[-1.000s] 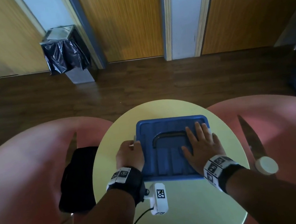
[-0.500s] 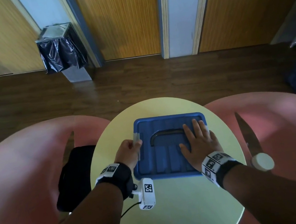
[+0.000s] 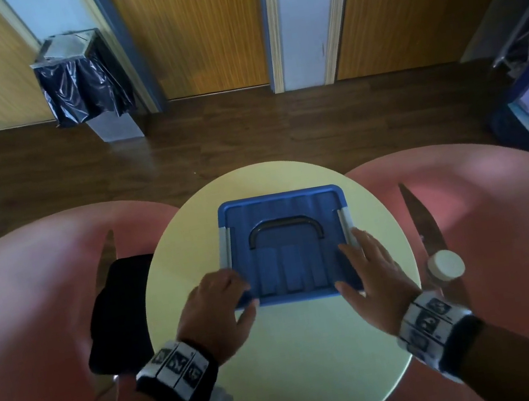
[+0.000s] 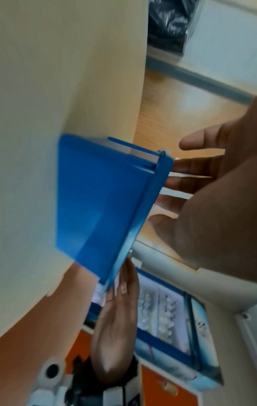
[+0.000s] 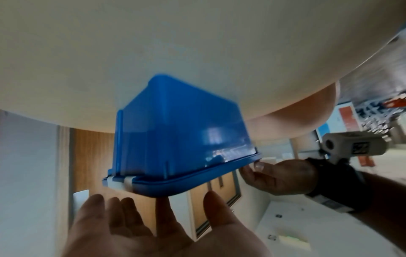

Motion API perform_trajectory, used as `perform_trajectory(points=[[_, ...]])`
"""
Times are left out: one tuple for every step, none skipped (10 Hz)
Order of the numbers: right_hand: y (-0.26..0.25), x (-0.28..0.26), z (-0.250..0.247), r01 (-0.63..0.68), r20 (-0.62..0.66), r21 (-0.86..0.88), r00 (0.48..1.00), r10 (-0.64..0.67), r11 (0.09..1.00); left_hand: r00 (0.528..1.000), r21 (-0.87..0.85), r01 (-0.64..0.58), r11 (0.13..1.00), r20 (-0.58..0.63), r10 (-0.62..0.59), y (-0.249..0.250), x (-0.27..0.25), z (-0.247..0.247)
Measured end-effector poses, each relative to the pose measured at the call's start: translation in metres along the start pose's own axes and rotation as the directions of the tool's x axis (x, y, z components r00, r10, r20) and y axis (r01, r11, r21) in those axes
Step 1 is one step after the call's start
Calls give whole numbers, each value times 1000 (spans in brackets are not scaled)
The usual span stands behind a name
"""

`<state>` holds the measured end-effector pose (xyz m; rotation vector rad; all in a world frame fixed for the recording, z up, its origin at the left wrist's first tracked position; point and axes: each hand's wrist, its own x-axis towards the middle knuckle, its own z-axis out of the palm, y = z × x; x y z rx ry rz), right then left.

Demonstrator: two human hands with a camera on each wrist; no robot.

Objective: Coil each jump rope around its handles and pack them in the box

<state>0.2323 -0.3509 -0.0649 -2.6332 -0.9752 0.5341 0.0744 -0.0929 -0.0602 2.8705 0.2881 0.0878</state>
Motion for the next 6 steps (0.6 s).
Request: perform_trajectory(points=[[11, -42, 19, 46, 42, -84, 998, -43, 995, 998, 121, -45, 992, 44, 40, -2, -40, 19], [14, -55, 23, 14, 96, -153, 995, 0, 988, 990, 192, -35, 981, 142, 8, -2, -61, 33], [2, -47, 7, 38, 120, -207, 993, -13, 978, 988, 235, -10, 972, 150, -26, 0, -56, 38], [-9, -36, -10, -6, 268, -186, 962, 57, 983, 986, 216, 34, 976, 155, -69, -3, -36, 31], [-14, -12, -22, -43, 287, -194, 953, 99, 980, 976, 174, 84, 981, 186, -117, -9, -5, 20], [-16, 22, -37, -84, 283, -221, 948, 146, 972, 934, 154, 160, 975, 296, -200, -12, 33, 6]])
